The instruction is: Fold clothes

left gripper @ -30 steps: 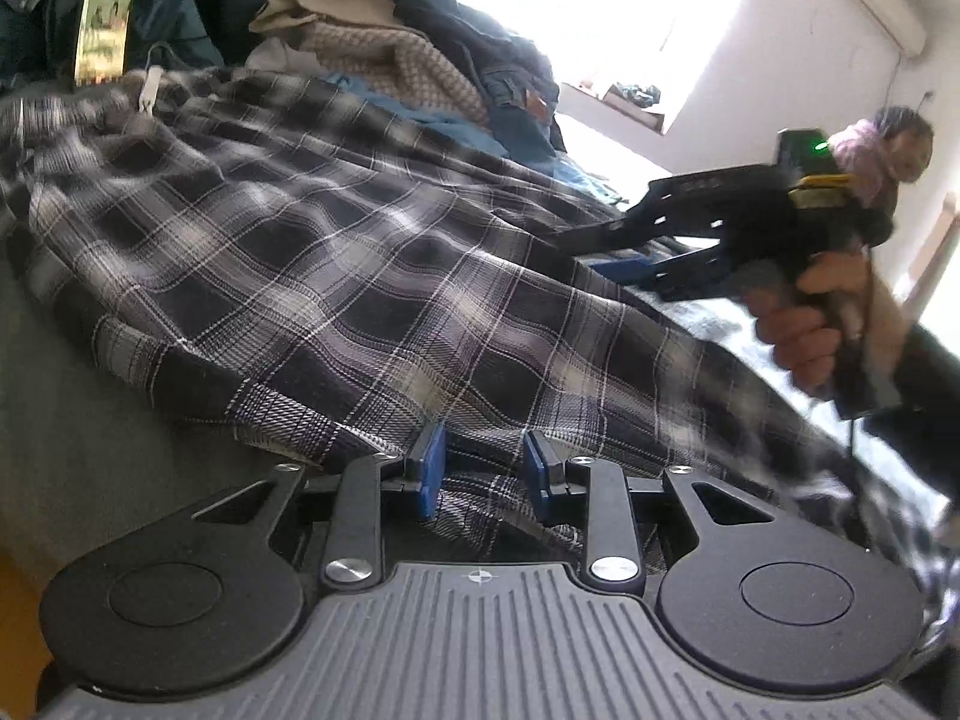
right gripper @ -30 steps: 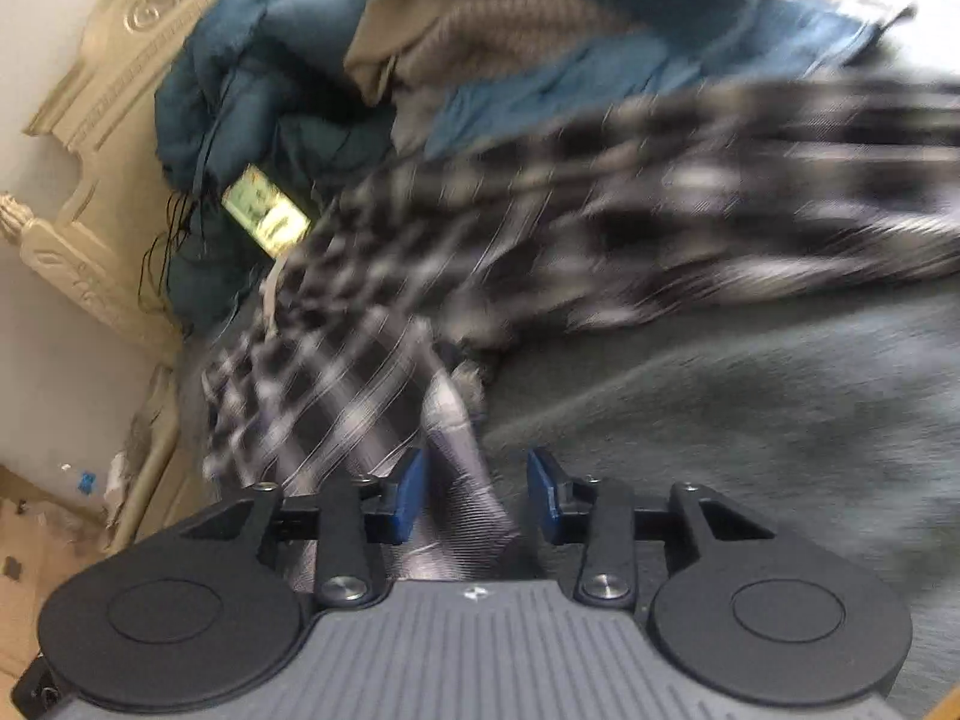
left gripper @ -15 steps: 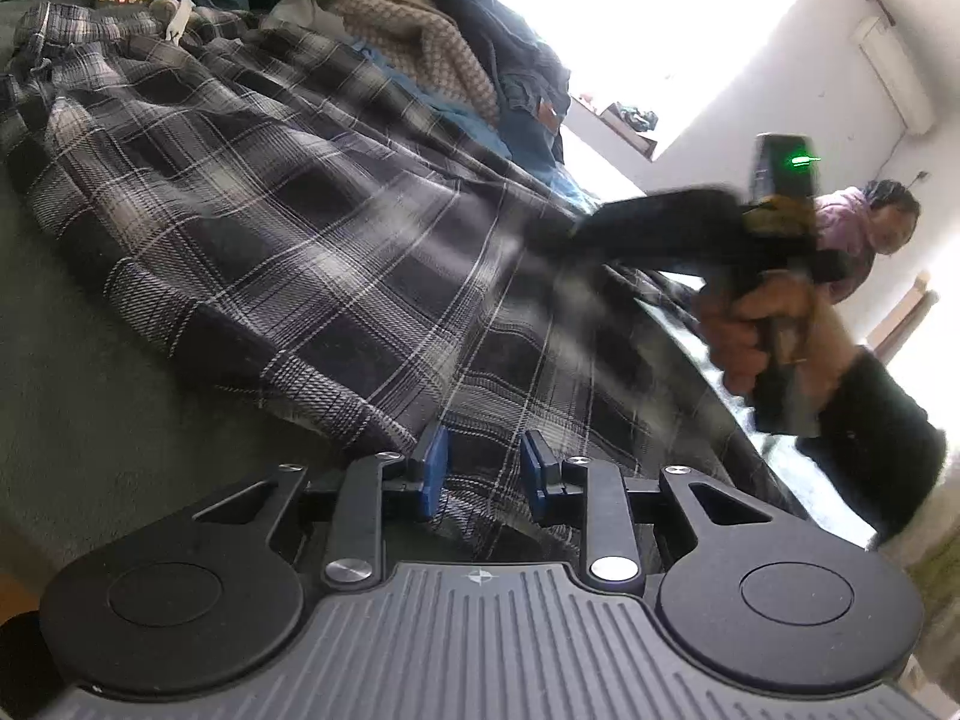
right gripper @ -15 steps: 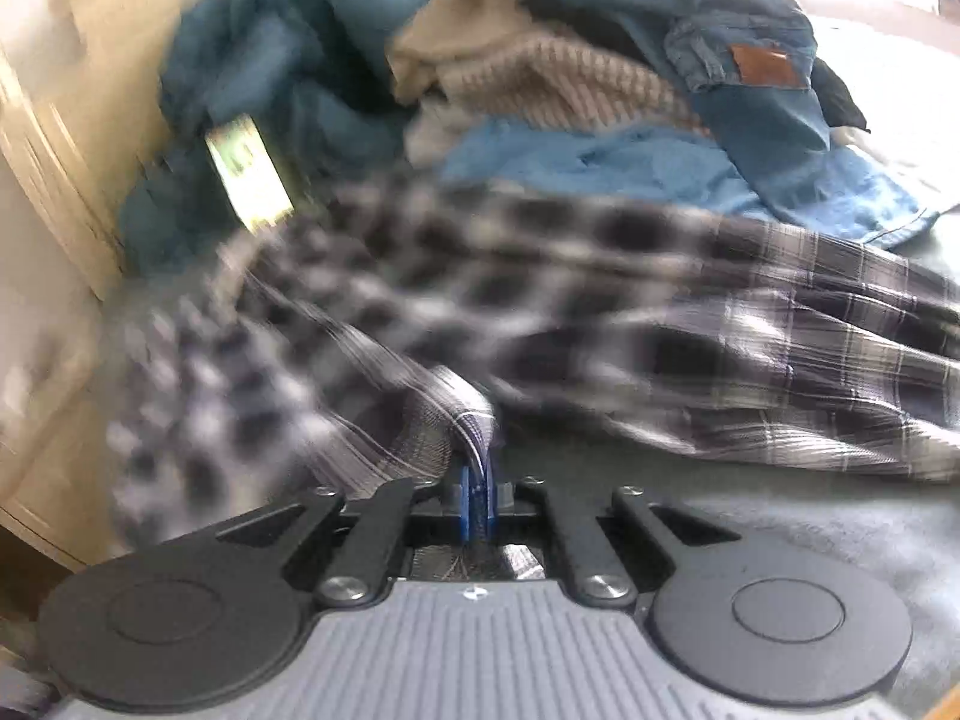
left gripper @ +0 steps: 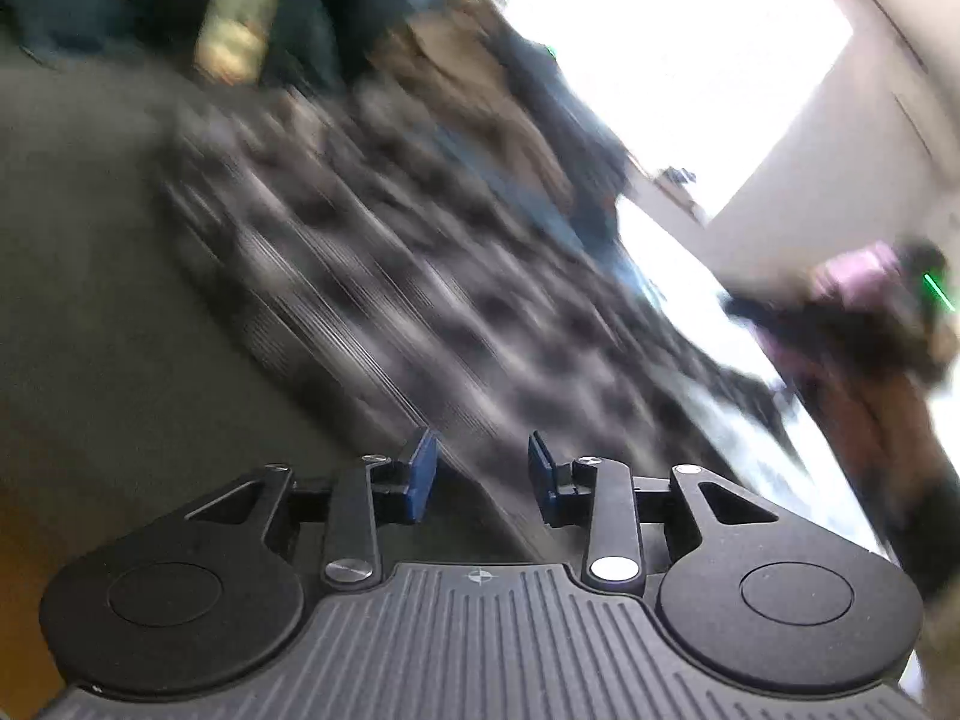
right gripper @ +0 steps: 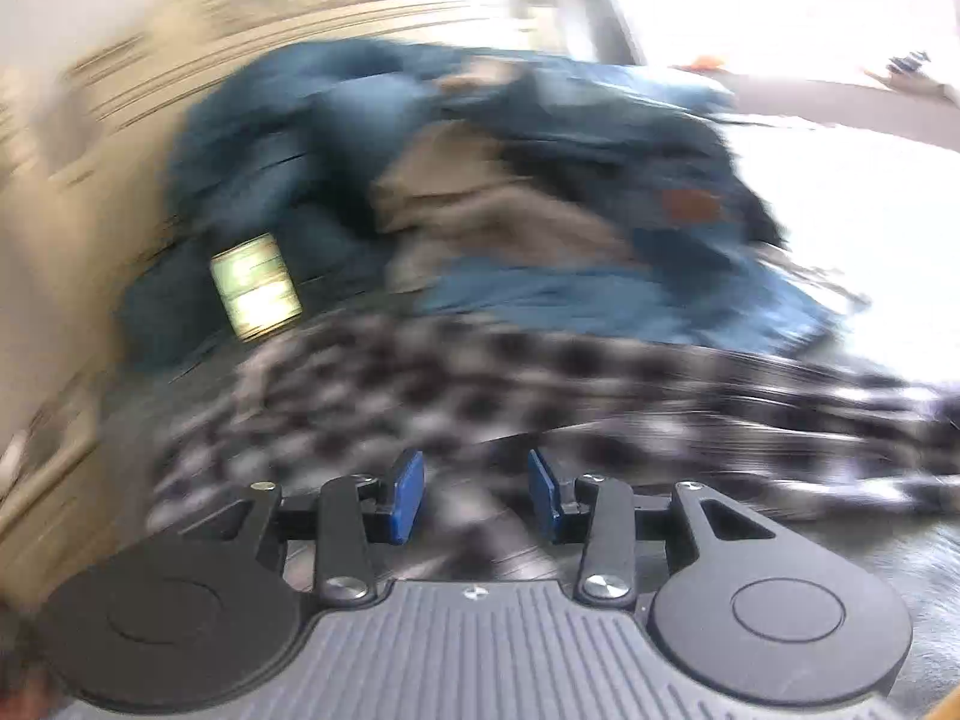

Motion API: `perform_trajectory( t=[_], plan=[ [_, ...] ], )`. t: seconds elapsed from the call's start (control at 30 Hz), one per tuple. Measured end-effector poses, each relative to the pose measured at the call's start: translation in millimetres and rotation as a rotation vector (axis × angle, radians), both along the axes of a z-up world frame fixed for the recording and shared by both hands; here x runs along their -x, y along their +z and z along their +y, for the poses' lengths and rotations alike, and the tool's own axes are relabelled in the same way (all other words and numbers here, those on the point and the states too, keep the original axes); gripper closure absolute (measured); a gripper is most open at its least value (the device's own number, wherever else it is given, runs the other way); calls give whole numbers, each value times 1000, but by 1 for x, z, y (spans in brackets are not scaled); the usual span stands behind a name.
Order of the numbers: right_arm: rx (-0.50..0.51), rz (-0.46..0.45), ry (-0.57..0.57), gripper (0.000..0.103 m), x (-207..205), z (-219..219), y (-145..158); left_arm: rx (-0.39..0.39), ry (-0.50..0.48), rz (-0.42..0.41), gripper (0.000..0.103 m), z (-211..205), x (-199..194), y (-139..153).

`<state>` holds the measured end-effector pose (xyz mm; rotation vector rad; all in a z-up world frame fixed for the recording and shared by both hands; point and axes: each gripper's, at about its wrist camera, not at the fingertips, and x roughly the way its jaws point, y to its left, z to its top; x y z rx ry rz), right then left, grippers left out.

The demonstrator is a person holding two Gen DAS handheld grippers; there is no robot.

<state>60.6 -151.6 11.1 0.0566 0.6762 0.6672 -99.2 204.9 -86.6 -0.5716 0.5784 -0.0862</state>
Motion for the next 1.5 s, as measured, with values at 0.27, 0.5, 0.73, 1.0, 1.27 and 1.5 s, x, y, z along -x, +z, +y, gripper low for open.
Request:
perform_trajectory(
  t=[0.27, 0.5, 0.73, 1.0, 1.27, 1.5],
  plan=[
    [213, -141, 396, 58, 130, 115, -49, -103, 333, 74, 46, 99, -66, -5],
    [305, -245, 397, 75, 161, 142, -78, -147, 348, 92, 45, 117, -99, -14],
    [341, -317, 379, 99, 170, 147, -77, -14, 384, 65, 91, 136, -105, -15],
    [409, -318, 417, 98, 174, 157, -102, -18, 389, 72, 87, 154, -108, -29],
    [355, -362, 393, 69, 193, 132, -80, -162, 414, 6, 64, 140, -67, -5],
    [190, -221, 224, 68, 207, 49, -57, -256, 236, -59, 58, 76, -22, 23]
  ],
)
